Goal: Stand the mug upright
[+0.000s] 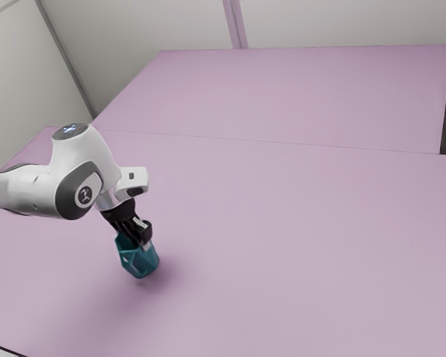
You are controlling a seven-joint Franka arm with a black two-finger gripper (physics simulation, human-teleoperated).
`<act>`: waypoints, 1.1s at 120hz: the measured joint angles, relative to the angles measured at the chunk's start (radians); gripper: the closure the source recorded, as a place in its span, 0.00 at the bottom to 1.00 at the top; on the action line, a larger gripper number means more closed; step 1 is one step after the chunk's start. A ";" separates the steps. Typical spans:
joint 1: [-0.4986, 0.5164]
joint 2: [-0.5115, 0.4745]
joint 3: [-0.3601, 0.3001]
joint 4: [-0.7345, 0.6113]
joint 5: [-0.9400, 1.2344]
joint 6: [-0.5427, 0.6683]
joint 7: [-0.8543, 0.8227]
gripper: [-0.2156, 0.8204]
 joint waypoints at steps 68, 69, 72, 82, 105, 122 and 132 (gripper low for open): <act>0.000 -0.034 -0.026 0.114 -0.101 -0.157 -0.047 0.28; 0.000 -0.033 -0.026 0.123 -0.100 -0.160 -0.048 0.28; 0.000 -0.029 -0.024 0.148 -0.098 -0.169 -0.049 0.27; -0.023 0.045 0.026 0.289 -0.089 -0.197 -0.039 0.25; -0.038 0.279 0.086 0.699 -0.056 -0.292 0.016 0.22; -0.021 0.318 0.085 0.873 -0.046 -0.390 0.054 0.22; 0.001 0.291 0.081 0.894 -0.049 -0.447 0.072 0.21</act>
